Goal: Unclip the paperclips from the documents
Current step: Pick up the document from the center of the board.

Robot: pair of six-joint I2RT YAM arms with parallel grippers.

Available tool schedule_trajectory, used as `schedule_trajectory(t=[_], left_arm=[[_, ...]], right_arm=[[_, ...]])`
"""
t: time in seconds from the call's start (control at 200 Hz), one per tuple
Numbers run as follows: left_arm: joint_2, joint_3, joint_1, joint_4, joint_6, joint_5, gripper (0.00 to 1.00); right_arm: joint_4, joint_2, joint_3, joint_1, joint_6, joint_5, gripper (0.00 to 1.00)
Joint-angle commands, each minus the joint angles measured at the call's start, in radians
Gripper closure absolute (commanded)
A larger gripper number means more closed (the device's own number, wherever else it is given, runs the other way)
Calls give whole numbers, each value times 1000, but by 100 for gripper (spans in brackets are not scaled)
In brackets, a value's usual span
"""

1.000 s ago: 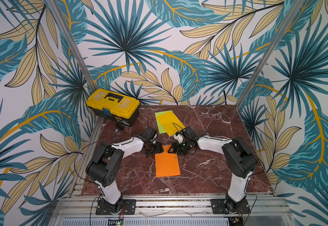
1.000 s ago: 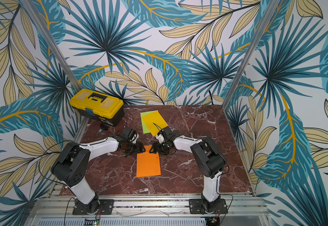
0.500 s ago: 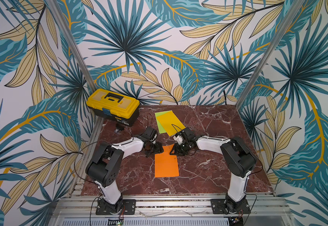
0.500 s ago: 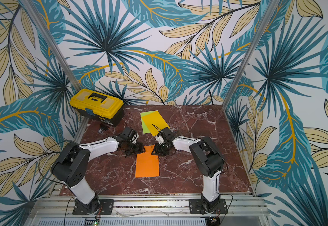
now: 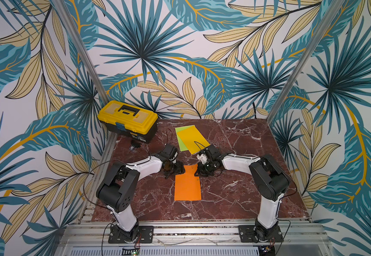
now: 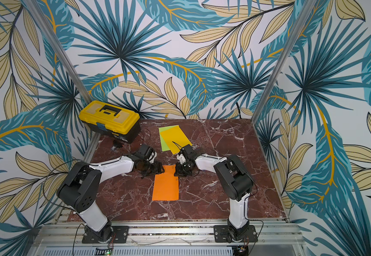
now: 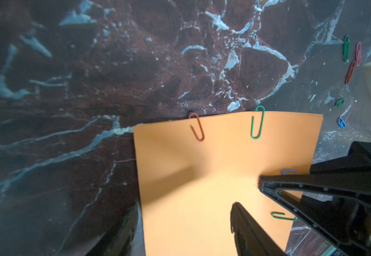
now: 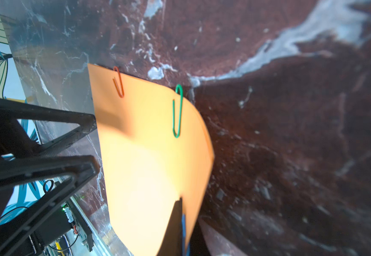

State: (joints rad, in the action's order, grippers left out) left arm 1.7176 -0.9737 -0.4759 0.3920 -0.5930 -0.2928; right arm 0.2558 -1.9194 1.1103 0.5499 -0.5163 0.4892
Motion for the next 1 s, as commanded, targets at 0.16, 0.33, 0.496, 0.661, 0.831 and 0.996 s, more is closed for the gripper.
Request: schedule_trajectory(t=[0.16,0.33,0.496,0.661,0.831,0.996], left_arm=[[-58,45,-3,19,18,-13,29],[-140,102,41,-82,55,-99,26],[-220,155,89,-170,103,-190,24],[-296,190,114,-236,134,-262,22],[-360,217,155,-298,134,-341,22],[-404,244,209,-339,128,-400,21]], right_arm=[[-27,10,-17,6,28,20,100],[-102,94,-48,6,78,37,100],[-164,214,-94,4,119,59,100],[-202,294,-116,5,127,97,100],[-223,368,-136,4,121,120,100],[-189,419,-130,3,131,137,100]])
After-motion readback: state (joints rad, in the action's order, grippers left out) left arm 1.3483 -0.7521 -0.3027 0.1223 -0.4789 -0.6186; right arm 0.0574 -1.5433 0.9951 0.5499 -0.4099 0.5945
